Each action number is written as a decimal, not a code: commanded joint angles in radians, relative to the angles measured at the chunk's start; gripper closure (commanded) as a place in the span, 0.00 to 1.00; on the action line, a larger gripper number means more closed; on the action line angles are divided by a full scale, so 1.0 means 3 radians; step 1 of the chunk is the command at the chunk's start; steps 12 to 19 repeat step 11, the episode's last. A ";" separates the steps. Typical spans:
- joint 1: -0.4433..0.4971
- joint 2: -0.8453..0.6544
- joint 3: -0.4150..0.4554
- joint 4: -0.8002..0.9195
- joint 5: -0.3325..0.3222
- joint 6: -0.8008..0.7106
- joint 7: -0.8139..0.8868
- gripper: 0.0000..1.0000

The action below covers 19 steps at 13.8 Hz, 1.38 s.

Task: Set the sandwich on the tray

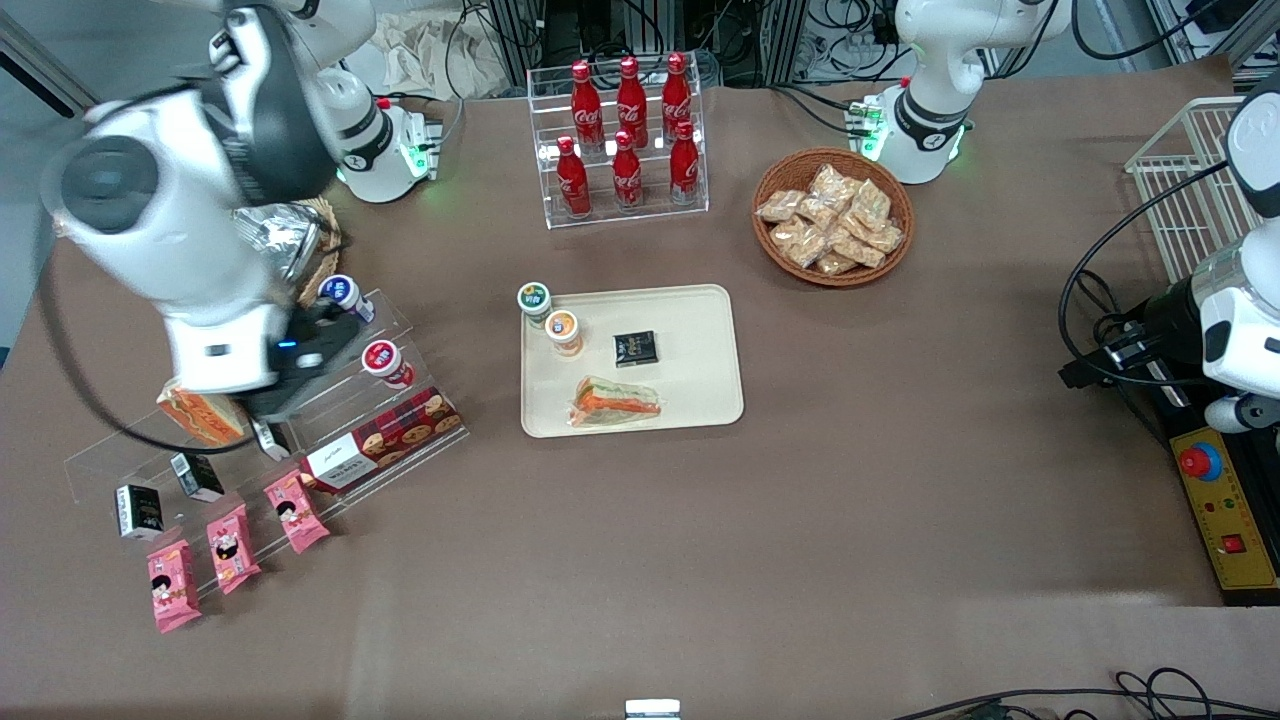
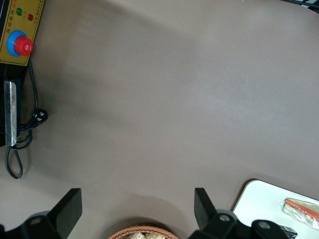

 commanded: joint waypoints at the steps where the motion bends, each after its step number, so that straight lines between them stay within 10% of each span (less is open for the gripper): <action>1: -0.0346 -0.0133 0.0093 0.0019 -0.0013 -0.0143 0.0147 0.01; 11: -0.1389 -0.0348 0.0185 0.0014 0.0396 -0.0399 0.0817 0.01; 19: -0.1389 -0.0348 0.0185 0.0014 0.0396 -0.0399 0.0817 0.01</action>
